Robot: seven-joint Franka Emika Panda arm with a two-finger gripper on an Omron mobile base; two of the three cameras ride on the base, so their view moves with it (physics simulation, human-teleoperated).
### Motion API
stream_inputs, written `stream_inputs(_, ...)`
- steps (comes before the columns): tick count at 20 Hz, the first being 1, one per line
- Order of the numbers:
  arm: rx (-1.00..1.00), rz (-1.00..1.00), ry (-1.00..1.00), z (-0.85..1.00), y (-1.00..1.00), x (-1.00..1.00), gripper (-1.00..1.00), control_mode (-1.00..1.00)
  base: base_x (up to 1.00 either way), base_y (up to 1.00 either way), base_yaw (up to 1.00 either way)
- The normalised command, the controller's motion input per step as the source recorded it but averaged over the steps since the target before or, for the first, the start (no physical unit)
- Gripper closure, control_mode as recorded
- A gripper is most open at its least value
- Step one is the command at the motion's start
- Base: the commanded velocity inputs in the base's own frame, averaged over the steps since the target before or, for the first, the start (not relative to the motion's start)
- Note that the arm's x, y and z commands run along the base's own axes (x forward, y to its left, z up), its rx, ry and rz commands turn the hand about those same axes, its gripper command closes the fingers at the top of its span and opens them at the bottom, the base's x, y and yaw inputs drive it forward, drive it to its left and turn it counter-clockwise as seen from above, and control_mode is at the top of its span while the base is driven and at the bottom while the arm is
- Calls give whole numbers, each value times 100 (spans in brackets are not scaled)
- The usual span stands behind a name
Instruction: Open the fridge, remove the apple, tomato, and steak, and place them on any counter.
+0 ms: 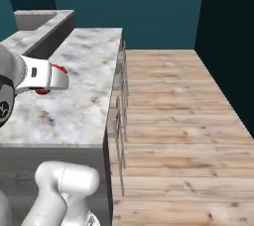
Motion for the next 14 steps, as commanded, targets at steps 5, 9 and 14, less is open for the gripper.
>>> stream_inputs(5, 0, 0, 0, 0, 0, 0, 100, 100, 43, 70, 17)
stream_inputs(9, 0, 0, 0, 0, 0, 0, 100, 100, 66, 6, 26)
stream_inputs(14, 0, 0, 0, 0, 0, 0, 100, 100, 17, 6, 24)
